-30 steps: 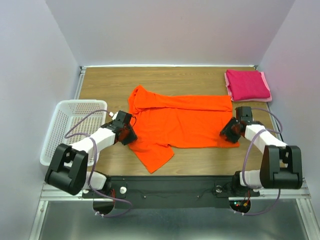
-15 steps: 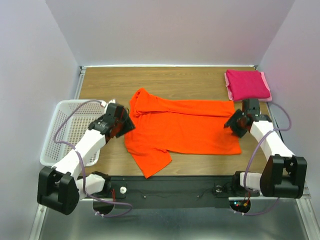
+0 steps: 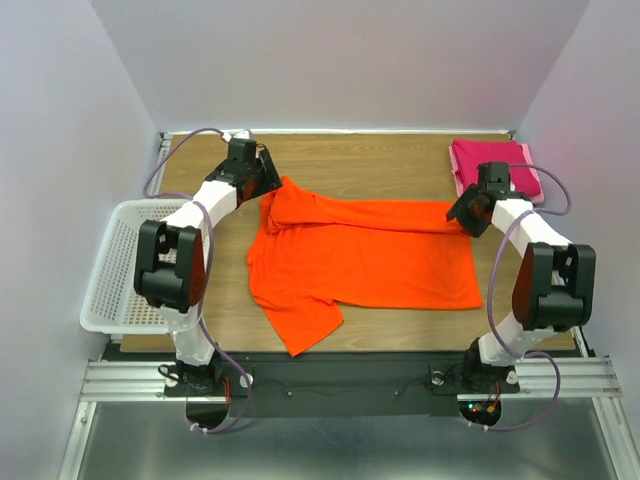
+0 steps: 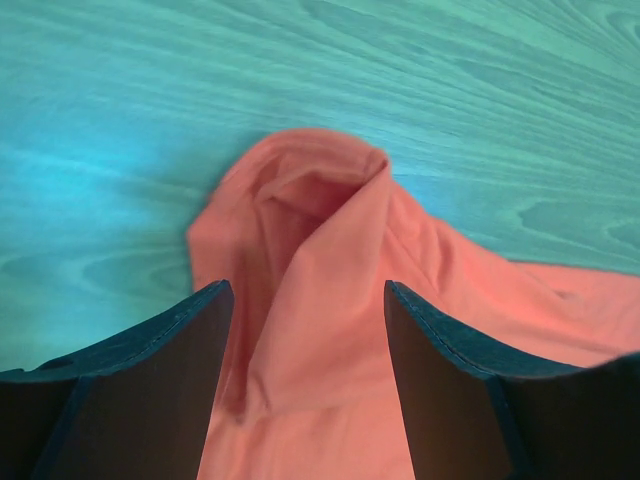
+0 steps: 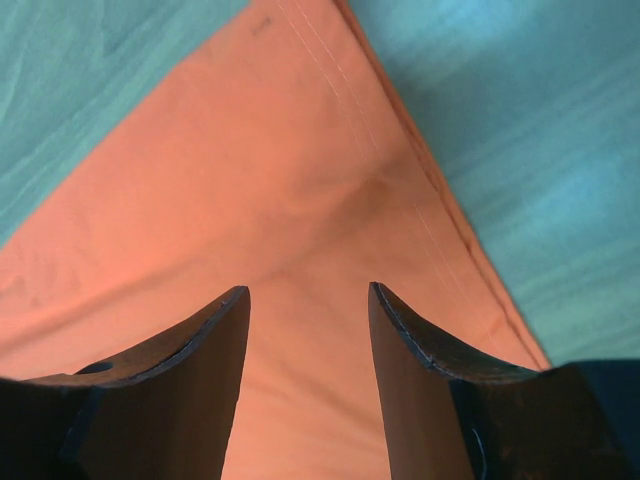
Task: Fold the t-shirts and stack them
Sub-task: Fold the tshirt
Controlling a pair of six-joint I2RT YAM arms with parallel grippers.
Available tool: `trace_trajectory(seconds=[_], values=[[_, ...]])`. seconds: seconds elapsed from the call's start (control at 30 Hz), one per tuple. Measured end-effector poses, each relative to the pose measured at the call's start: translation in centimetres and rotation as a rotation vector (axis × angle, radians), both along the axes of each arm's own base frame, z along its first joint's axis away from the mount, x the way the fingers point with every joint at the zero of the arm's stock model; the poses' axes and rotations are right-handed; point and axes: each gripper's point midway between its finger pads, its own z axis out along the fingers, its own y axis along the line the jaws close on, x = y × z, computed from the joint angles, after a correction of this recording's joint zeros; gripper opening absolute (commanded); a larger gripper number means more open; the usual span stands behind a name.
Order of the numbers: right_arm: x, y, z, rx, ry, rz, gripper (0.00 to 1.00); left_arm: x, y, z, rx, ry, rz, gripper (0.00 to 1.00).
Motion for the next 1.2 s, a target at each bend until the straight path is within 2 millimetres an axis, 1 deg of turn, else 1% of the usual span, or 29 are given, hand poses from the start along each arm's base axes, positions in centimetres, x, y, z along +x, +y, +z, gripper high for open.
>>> trace_trajectory(seconds=[0.03, 0.1, 0.17, 0.23, 0.3, 0.37, 0.43, 0.57, 0.67, 0.7, 0.73, 0.77, 0.8, 0.87, 0.9, 0.97, 1.03, 1.13, 1.2], values=[[0.4, 0.0, -0.1, -0.001, -0.003, 0.004, 0.56, 0.6, -0.4, -0.3, -0.001, -0.001, -0.024, 0.73], [1.0, 0.0, -0.3, 0.001, -0.006, 0.013, 0.56, 1.3, -1.0, -0.4, -0.002, -0.004, -0.059, 0.73], [1.6, 0.1, -0.3, 0.003, -0.015, 0.022, 0.56, 2.4, -1.6, -0.1, -0.004, -0.021, -0.088, 0.71], [2.1, 0.1, -0.5, 0.005, -0.019, 0.029, 0.56, 3.4, -2.1, 0.1, -0.004, -0.037, -0.110, 0.66], [2.3, 0.2, -0.8, 0.006, -0.016, 0.036, 0.56, 3.9, -2.6, -0.1, 0.001, -0.040, -0.128, 0.65], [2.4, 0.2, -1.3, 0.006, -0.007, 0.042, 0.56, 4.2, -2.8, -0.5, 0.009, -0.036, -0.140, 0.63], [2.4, 0.2, -1.6, 0.006, 0.001, 0.043, 0.56, 4.2, -3.1, -1.4, 0.020, -0.022, -0.154, 0.63], [2.4, 0.2, -2.2, 0.006, 0.012, 0.050, 0.56, 3.9, -3.7, -3.2, 0.038, 0.014, -0.177, 0.58], [2.4, 0.3, -2.7, 0.008, 0.025, 0.054, 0.56, 4.1, -4.1, -4.2, 0.044, 0.031, -0.185, 0.50], [2.3, 0.3, -2.9, 0.009, 0.029, 0.055, 0.56, 4.0, -4.2, -4.6, 0.048, 0.038, -0.188, 0.43], [2.3, 0.3, -3.1, 0.010, 0.032, 0.056, 0.55, 4.0, -4.2, -4.8, 0.049, 0.041, -0.189, 0.39], [2.3, 0.3, -3.2, 0.010, 0.036, 0.056, 0.55, 3.9, -4.1, -5.0, 0.053, 0.047, -0.188, 0.35], [2.4, 0.3, -3.4, 0.009, 0.038, 0.057, 0.55, 3.9, -4.0, -5.1, 0.059, 0.053, -0.184, 0.28], [2.4, 0.3, -3.6, 0.008, 0.043, 0.059, 0.55, 4.0, -3.8, -5.1, 0.069, 0.049, -0.174, 0.21], [2.4, 0.3, -3.7, 0.007, 0.043, 0.061, 0.55, 4.1, -3.6, -5.1, 0.073, 0.048, -0.167, 0.20], [2.5, 0.2, -3.6, 0.005, 0.037, 0.061, 0.55, 4.1, -3.3, -5.1, 0.081, 0.048, -0.154, 0.12], [2.6, 0.2, -3.6, 0.003, 0.032, 0.060, 0.55, 4.1, -2.9, -5.2, 0.084, 0.051, -0.140, 0.10], [2.6, 0.0, -3.6, -0.001, 0.032, 0.055, 0.55, 3.8, -2.0, -5.2, 0.080, 0.059, -0.114, 0.09], [2.5, -0.3, -3.7, -0.006, 0.033, 0.051, 0.55, 3.4, -1.3, -4.7, 0.074, 0.060, -0.094, 0.09]])
